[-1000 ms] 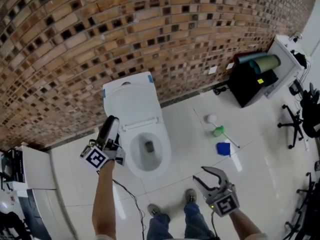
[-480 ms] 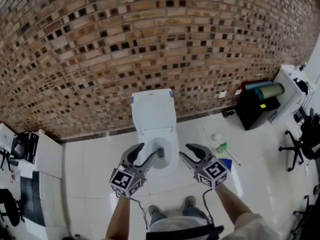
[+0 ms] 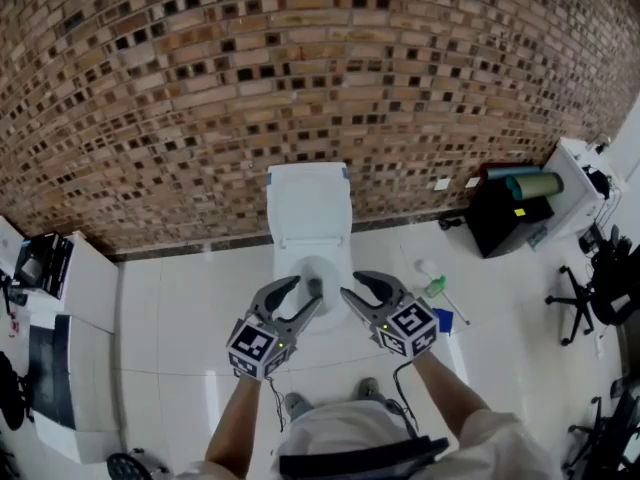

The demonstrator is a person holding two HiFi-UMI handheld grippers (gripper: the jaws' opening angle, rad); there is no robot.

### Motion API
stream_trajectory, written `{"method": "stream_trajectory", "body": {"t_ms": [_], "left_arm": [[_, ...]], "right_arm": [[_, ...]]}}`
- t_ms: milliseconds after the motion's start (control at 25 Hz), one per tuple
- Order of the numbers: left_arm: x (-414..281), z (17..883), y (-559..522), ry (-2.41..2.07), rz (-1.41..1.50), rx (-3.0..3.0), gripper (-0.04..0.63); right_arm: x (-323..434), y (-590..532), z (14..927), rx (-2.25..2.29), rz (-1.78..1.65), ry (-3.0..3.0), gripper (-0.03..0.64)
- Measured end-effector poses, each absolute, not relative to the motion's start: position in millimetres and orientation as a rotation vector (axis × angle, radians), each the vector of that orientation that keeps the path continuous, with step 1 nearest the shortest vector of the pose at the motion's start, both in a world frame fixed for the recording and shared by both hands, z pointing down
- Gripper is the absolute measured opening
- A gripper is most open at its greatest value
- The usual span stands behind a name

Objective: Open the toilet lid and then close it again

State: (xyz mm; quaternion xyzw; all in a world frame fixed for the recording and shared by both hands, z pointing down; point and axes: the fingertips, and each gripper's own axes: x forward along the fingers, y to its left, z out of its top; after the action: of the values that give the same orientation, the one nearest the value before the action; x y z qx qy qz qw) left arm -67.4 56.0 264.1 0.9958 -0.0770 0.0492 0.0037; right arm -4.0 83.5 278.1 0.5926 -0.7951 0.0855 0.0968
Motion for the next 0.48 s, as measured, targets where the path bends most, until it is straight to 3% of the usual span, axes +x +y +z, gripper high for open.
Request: {"method": "stream_trajectory", "body": {"t_ms": [480], "left_arm": [[-88.1,267.9,63.0,-0.214,0.113,3.096,0.224]], "right_arm": [[-19.4,87.7,273.2,1.818,0.268,-2.393,0.166]]}}
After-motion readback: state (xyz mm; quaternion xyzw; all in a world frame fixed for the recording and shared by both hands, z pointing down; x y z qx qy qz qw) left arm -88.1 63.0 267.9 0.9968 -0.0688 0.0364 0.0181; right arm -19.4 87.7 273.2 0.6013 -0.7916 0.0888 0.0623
